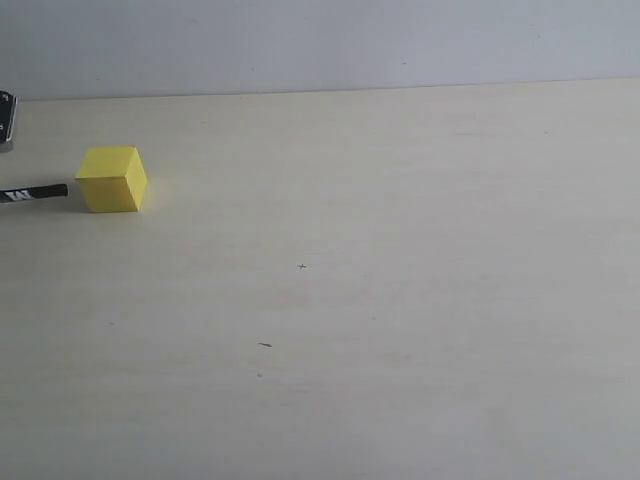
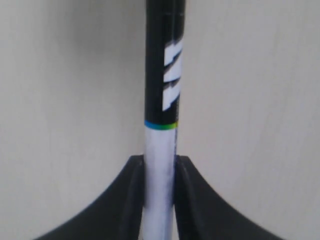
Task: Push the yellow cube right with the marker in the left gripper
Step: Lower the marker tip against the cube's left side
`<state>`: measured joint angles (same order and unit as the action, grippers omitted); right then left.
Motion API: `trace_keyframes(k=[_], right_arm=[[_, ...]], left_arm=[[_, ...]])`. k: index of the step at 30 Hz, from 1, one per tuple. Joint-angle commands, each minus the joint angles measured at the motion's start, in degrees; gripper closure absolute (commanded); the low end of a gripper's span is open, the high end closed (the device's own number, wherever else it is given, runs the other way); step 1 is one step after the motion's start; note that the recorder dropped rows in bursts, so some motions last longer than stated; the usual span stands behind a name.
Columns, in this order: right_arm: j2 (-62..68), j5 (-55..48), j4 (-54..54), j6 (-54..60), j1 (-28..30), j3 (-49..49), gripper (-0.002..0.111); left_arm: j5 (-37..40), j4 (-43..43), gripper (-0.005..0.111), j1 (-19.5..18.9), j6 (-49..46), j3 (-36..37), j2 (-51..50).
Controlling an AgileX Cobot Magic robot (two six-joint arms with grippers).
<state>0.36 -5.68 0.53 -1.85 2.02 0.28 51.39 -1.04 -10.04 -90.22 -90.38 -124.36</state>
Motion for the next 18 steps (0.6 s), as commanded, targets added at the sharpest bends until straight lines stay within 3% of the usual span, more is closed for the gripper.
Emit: trace_keyframes(k=[1,6,18], right_arm=[[-0.36,0.65,-0.11,0.22,0.34,-0.28,0.108],[-0.36,0.65,-0.11,0.22,0.34,-0.28,0.108],[-0.36,0.65,-0.11,0.22,0.34,-0.28,0.108]], left_arm=[[3.14,10.72,0.107,-2.01,-5.38,-3.96,-1.69],[6.03,9.52,0.107,-2.47,-5.26,-7.18,-4.19],[2.48,5.03,0.107,-2.47,-5.77,-8.10,-4.96]])
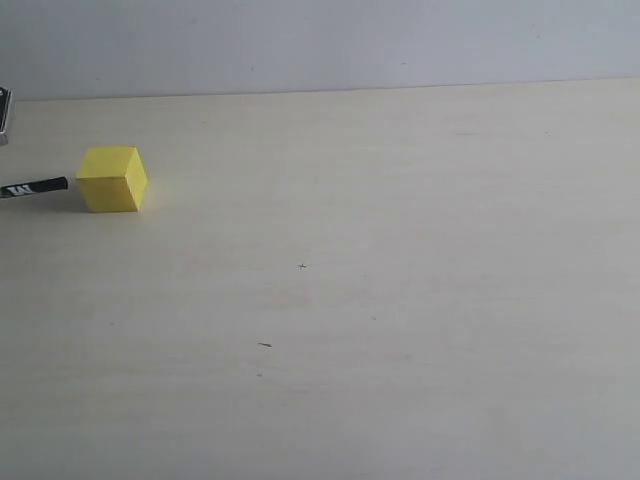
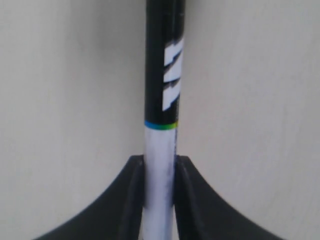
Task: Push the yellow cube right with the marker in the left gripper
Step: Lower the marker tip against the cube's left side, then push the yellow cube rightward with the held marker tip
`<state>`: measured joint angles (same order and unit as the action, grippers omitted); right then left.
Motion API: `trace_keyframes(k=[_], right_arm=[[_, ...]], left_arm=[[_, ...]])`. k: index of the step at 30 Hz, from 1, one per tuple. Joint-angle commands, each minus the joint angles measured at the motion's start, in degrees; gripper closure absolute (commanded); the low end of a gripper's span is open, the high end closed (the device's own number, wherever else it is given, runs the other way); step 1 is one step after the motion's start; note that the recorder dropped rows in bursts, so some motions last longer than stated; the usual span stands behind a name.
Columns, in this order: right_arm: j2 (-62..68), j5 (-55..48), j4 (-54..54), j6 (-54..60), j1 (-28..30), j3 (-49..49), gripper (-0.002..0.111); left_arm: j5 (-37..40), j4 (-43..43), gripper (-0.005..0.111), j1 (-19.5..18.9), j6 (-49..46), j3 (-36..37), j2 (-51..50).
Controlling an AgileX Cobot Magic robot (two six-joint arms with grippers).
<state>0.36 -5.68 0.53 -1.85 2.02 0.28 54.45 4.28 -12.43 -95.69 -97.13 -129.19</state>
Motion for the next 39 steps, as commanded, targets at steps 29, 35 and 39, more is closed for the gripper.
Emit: trace_keyframes(k=[29,35,39], right_arm=[[-0.36,0.65,-0.11,0.22,0.34,-0.28,0.108],[-0.36,0.65,-0.11,0.11,0.34,-0.28,0.108],[-0.36,0.65,-0.11,0.11,0.34,-0.28,0.108]], left_arm=[[0.00,-4.28,0.107,4.52,4.88,-2.98,-1.42],[-0.05,-3.69,0.107,13.12,4.88,-4.99,-3.27],[1.64,-4.28,0.107,9.46,9.15,-6.14,-3.16]])
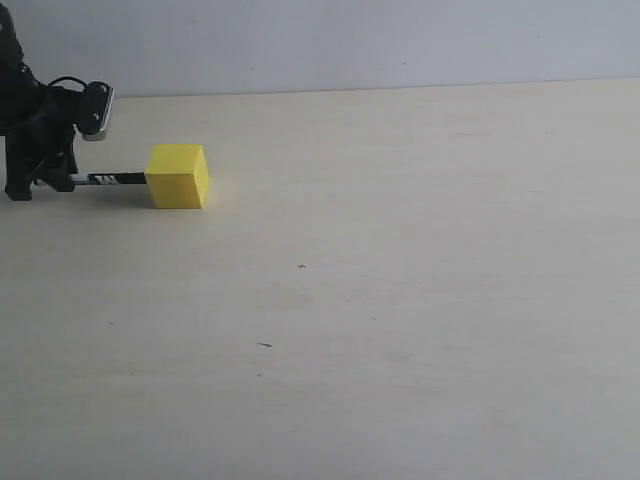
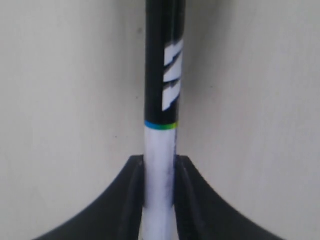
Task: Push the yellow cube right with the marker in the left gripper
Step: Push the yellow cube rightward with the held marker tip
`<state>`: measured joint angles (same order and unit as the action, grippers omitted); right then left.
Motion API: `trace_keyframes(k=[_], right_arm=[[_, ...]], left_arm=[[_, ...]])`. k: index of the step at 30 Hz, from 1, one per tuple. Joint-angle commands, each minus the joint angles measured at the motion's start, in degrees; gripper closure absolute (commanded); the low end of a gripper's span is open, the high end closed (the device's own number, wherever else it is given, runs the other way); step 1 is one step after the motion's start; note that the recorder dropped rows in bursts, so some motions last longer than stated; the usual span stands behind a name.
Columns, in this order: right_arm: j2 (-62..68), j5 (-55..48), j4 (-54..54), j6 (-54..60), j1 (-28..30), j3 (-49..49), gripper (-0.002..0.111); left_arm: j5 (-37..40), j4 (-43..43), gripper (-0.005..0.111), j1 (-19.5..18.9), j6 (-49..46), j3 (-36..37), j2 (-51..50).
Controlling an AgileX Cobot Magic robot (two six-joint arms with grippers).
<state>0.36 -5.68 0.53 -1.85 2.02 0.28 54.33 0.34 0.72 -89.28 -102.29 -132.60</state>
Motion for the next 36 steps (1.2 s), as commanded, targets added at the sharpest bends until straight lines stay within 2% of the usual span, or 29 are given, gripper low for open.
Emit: trace_keyframes(k=[1,4,7,13,16,22,25,30,36], right_arm=[[-0.36,0.65,-0.11,0.11,0.34,-0.28,0.108],[-0.36,0.65,-0.11,0.11,0.34,-0.28,0.108],[-0.36,0.65,-0.11,0.11,0.34,-0.28,0.108],[-0.36,0.65,-0.11,0.06,0.34,-0.28,0.108],[-0.36,0.65,-0.11,0.06,0.34,-0.28,0.108],[-0.36,0.65,-0.11,0.06,0.34,-0.28,0.108],[-0.36,0.65,-0.11,0.06,0.34,-0.28,0.108],[-0.36,0.65,-0.11,0.06,0.34,-0.28,0.108],[-0.36,0.65,-0.11,0.06,0.34,-0.28,0.108]], left_arm=[[2.48,-0.34,0.107,-5.03,2.74,-0.98,0.25],[1.82,-0.34,0.107,-5.94,1.81,-0.98,0.25],[1.19,0.29,0.107,-4.21,0.85,-0.98,0.14],[0.40,4.96,0.107,5.00,0.46,-1.86,-0.08],[0.66,6.22,0.107,4.70,1.37,-1.85,-0.08],[5.14,4.91,0.107,-0.32,1.76,-1.85,-0.08],[5.38,2.61,0.107,-0.31,1.76,-1.85,-0.08],[1.80,3.03,0.107,1.84,1.46,-1.85,-0.08],[0.35,3.03,0.107,7.66,1.46,-3.55,-0.45]])
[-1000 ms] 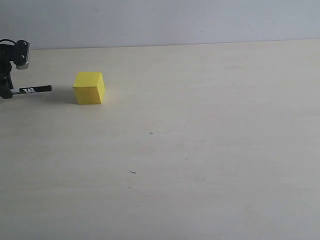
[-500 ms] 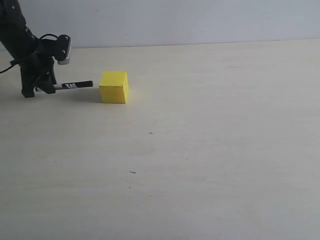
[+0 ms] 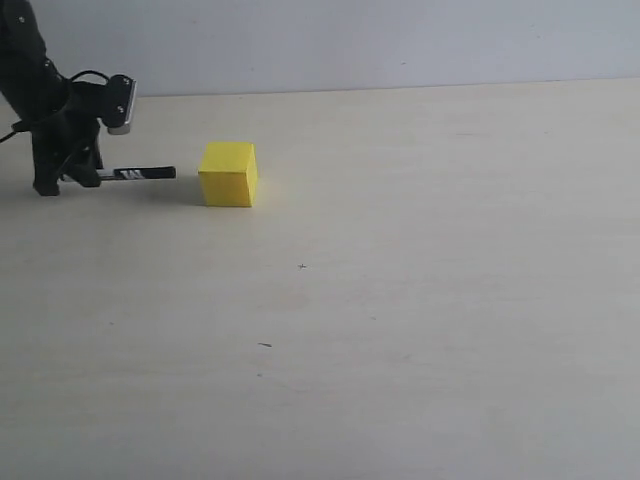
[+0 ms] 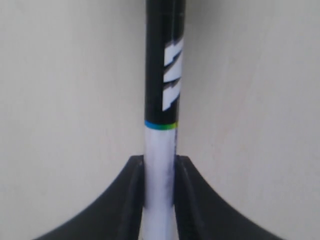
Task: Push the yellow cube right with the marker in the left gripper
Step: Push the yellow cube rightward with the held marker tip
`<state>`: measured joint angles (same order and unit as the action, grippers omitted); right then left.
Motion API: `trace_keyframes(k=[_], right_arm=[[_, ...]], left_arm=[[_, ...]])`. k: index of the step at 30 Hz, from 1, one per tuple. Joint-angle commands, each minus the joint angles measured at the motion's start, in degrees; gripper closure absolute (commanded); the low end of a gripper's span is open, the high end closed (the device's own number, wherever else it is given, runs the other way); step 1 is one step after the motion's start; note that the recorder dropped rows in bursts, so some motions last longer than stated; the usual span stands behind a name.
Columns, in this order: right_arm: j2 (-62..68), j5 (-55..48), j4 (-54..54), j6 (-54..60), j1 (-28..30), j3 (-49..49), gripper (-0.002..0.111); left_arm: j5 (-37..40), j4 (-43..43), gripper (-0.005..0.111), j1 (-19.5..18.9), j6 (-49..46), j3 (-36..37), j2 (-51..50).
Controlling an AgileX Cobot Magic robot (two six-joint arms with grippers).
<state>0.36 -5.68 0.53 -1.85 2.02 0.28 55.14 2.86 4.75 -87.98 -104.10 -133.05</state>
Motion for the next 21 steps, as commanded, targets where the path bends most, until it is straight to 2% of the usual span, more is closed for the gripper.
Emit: trace_keyframes(k=[1,4,6,9,15,21], right_arm=[[-0.36,0.65,-0.11,0.06,0.34,-0.28,0.108],[-0.36,0.65,-0.11,0.06,0.34,-0.28,0.108],[-0.36,0.65,-0.11,0.06,0.34,-0.28,0.108],[-0.36,0.65,-0.11,0.16,0.34,-0.28,0.108],[-0.36,0.65,-0.11,0.16,0.34,-0.28,0.108],[-0.36,0.65,-0.11,0.02,0.34,-0.28,0.108]], left_arm=[[0.35,0.51,0.107,4.80,0.16,-2.53,-0.29],[2.36,0.21,0.107,7.99,0.16,-4.56,-0.46],[2.36,-0.32,0.107,8.60,1.12,-5.56,-0.46],[2.66,-0.32,0.107,7.70,5.27,-6.31,-0.46],[11.31,-2.13,0.107,4.97,6.14,-6.39,-1.41],[11.80,-2.86,0.107,5.89,5.74,-6.44,-2.90]])
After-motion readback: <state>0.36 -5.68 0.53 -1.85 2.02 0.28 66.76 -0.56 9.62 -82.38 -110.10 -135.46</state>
